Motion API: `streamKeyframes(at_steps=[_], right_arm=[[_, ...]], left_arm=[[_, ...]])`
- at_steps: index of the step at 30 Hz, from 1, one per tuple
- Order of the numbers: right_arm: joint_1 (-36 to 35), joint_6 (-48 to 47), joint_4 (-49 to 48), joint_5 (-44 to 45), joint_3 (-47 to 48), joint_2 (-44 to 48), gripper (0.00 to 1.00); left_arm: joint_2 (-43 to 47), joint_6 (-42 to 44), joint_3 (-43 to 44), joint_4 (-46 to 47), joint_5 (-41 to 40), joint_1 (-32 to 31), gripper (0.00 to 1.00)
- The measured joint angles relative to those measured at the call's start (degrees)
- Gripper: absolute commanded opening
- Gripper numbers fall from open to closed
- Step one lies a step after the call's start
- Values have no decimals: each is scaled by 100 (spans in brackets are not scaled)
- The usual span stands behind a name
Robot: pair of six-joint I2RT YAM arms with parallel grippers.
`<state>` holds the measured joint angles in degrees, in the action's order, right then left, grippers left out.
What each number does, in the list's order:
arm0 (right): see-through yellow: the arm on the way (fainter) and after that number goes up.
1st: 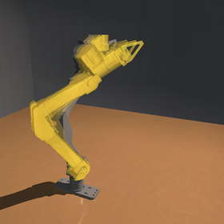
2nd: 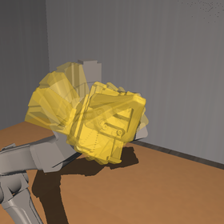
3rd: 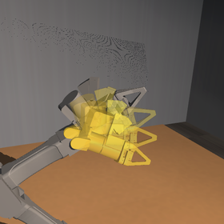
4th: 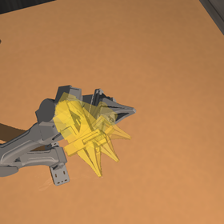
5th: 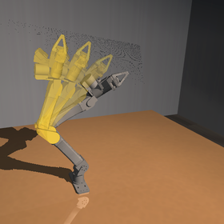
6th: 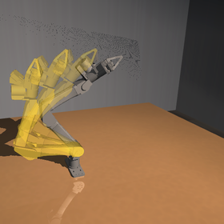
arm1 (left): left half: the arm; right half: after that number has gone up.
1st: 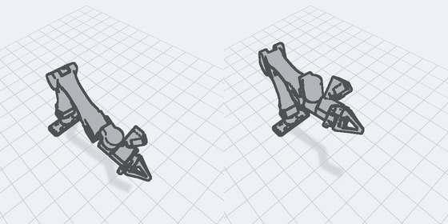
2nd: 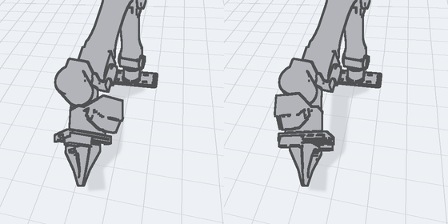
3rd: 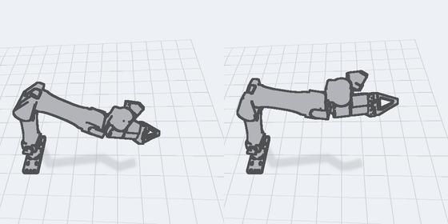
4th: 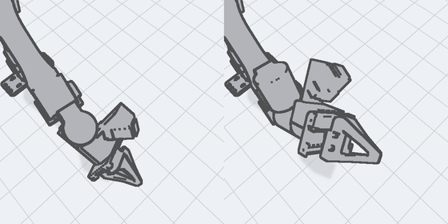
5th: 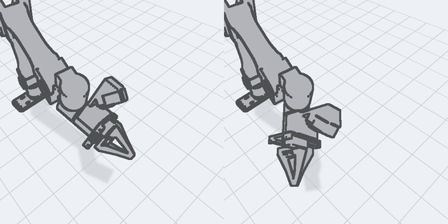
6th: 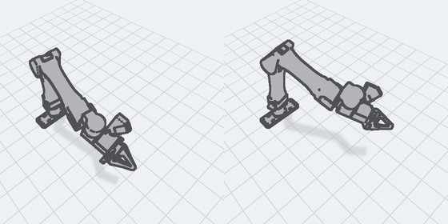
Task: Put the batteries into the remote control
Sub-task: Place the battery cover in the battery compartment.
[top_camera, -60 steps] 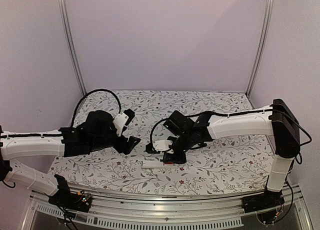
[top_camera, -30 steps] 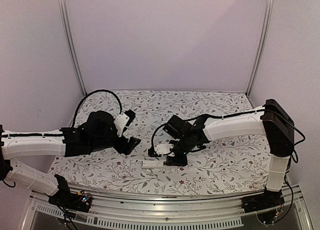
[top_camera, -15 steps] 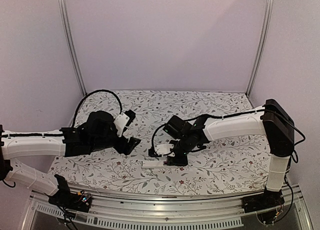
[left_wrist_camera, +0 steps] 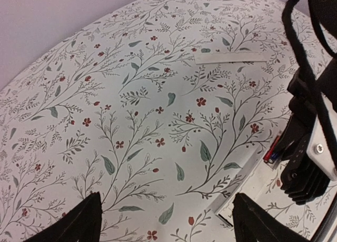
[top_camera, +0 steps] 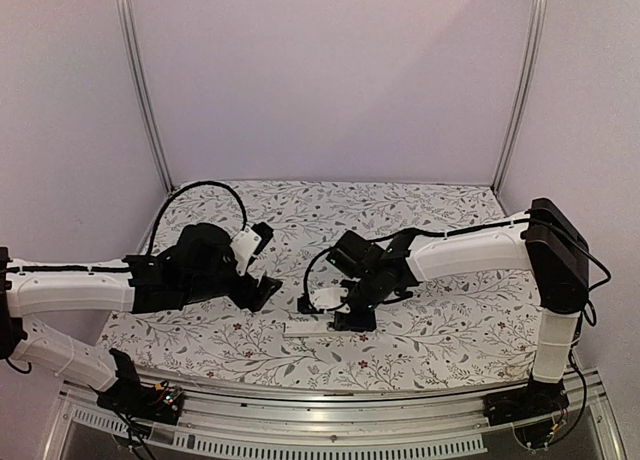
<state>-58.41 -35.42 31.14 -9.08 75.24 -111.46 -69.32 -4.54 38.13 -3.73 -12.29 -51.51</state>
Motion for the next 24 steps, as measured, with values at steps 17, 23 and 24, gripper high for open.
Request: streamKeyframes(at_steps=[17, 23, 24], right_arm=[[0, -7, 92, -173, 0, 68, 18], [9, 109, 87, -492, 26, 289, 30], [13, 164, 68, -522, 35, 319, 28]], left_arm=[[-105, 11, 2, 0, 2, 0, 85], [-116, 15, 2, 0, 2, 0, 85], [-116, 15, 2, 0, 2, 0, 86]])
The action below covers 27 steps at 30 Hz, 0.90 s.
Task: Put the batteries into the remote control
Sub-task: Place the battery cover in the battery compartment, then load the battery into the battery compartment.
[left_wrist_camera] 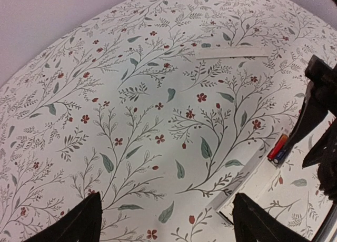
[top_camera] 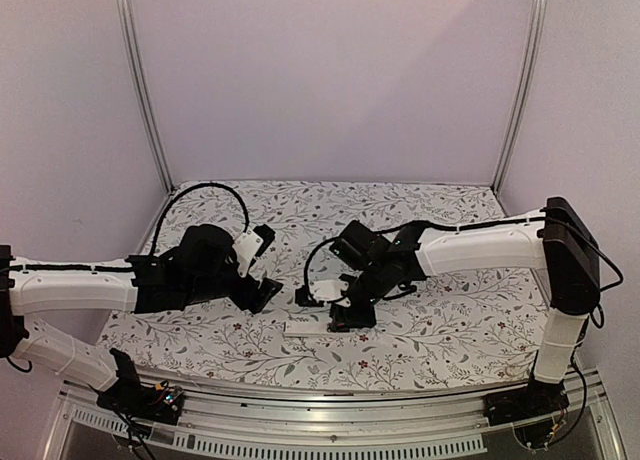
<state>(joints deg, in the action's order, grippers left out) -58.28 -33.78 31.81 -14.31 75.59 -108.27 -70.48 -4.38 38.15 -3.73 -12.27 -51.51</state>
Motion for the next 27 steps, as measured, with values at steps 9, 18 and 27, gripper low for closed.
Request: streamKeyframes(at_steps=[9, 18, 27], right_arm=[[190, 756, -260, -168, 22, 9, 11], [221, 1102, -487, -361, 20, -238, 10], [221, 1217, -664, -446, -142, -343, 5]], left_arm=[[-2, -7, 0, 2, 0, 0, 85], [-4, -9, 0, 0, -4, 2, 86], [-4, -9, 0, 0, -7, 2, 86]])
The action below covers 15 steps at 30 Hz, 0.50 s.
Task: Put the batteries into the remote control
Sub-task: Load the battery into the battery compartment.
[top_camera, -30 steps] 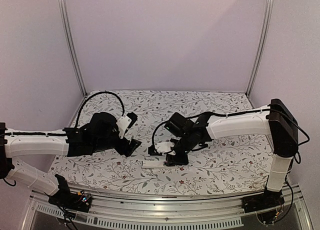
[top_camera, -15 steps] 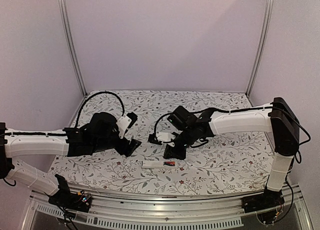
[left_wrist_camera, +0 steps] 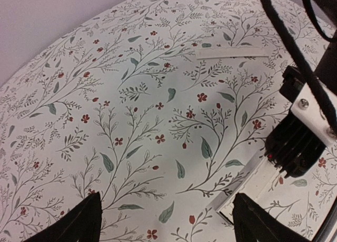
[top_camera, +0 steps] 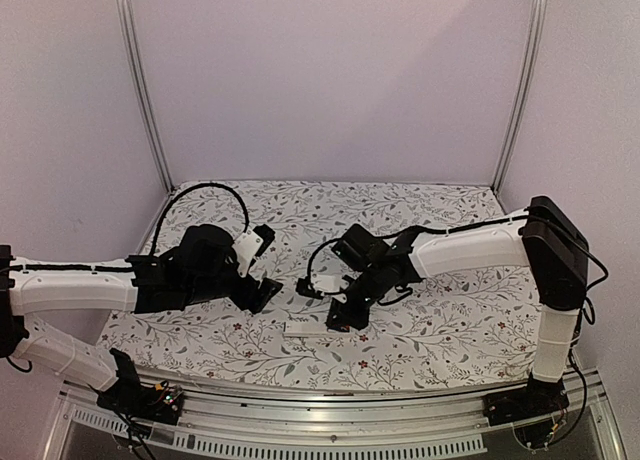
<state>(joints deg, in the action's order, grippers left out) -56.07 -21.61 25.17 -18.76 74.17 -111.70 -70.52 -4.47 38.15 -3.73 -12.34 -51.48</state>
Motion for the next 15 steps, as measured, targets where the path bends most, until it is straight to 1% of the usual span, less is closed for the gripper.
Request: streamKeyframes(at_steps=[15], right_arm=[[11, 63, -367, 2, -289, 74, 5]], left_arm=[[0, 0, 0, 0, -2, 2, 86]])
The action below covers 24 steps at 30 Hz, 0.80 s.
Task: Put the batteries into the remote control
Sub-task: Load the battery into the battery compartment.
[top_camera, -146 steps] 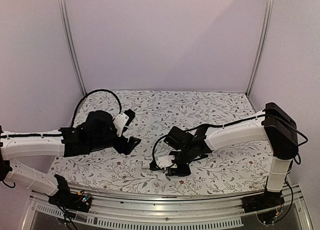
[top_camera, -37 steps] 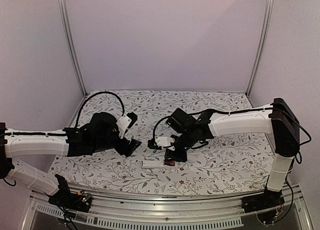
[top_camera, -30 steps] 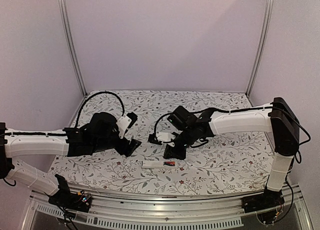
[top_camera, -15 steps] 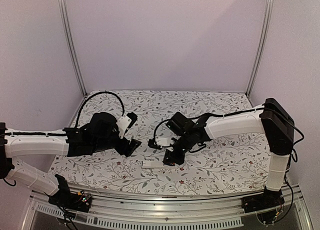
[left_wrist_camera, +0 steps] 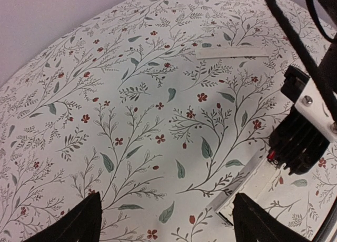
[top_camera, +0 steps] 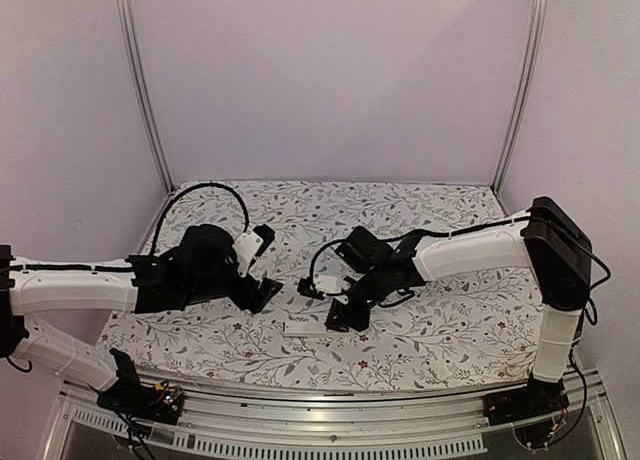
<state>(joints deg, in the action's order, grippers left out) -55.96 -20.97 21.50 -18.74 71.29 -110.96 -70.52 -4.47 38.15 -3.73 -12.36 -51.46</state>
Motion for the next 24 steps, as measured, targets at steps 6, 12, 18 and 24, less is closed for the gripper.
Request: streamKeyframes(at_steps=[6, 12, 18, 24], right_arm=[[-11, -17, 46, 205, -111, 96, 7], [-11, -81, 251, 385, -208, 190, 9], [-17, -90, 485, 341, -109, 192, 26], [-17, 599, 280, 245, 55, 321, 33]], left_arm=[[0, 0, 0, 0, -4, 0, 86], [-61, 2, 0, -2, -4, 0, 86], [-90, 0, 0, -2, 2, 0, 86], [-225, -264, -46, 186, 168, 0, 84]])
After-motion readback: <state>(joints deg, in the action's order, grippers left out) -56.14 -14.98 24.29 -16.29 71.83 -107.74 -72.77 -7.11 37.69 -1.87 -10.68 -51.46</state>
